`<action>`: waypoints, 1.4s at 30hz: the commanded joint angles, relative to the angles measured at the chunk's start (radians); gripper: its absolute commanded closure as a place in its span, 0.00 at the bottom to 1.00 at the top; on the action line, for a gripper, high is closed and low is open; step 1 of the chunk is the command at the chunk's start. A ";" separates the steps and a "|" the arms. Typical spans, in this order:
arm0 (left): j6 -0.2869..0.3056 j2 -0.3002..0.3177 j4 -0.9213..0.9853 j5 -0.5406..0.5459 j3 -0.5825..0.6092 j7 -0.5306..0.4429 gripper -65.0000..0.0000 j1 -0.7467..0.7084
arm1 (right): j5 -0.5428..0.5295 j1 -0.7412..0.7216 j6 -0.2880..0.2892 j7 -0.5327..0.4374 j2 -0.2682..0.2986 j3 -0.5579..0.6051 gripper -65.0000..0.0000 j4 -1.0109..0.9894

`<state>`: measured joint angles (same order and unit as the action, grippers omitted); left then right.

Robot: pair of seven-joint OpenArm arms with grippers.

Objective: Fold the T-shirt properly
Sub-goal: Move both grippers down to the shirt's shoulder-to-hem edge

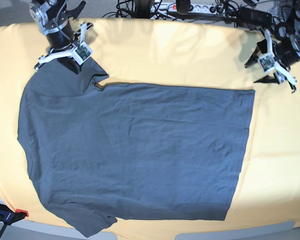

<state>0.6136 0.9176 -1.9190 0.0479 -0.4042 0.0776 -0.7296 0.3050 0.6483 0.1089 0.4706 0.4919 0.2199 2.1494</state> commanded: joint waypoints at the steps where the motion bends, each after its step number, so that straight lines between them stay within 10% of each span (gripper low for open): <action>1: -0.007 0.036 0.018 0.011 0.021 -0.018 0.45 0.037 | 0.008 -0.010 -0.014 -0.026 0.007 -0.005 1.00 0.006; 10: -0.080 0.147 0.196 -0.179 0.425 -0.018 0.45 0.395 | 0.008 -0.014 -0.023 -0.021 0.007 -0.005 1.00 -0.011; 23: -0.113 0.146 0.349 -0.303 0.830 -0.044 0.46 0.766 | 0.009 -0.014 -0.023 -0.012 0.007 -0.005 1.00 -0.011; 26: -0.113 0.143 0.349 -0.301 0.835 -0.044 0.78 0.790 | 0.028 -0.014 -0.023 0.037 0.007 -0.005 1.00 -0.011; 28: -0.113 0.143 0.349 -0.298 0.835 -0.043 1.00 0.798 | 0.063 -0.011 -0.023 0.061 0.008 -0.014 0.79 -0.011; 32: -0.113 0.143 0.349 -0.291 0.835 -0.043 1.00 0.799 | 0.021 -0.003 -0.024 0.063 0.008 -0.079 0.35 -0.011; 42: -0.113 0.143 0.349 -0.245 0.835 -0.040 1.00 0.799 | -0.153 -0.011 0.119 0.064 0.010 -0.289 0.35 -0.148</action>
<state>0.4976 1.0393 -1.5677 -0.1982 0.4374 0.0296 0.0612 0.1440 0.6334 0.2310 0.5308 0.4904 -0.0639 1.9942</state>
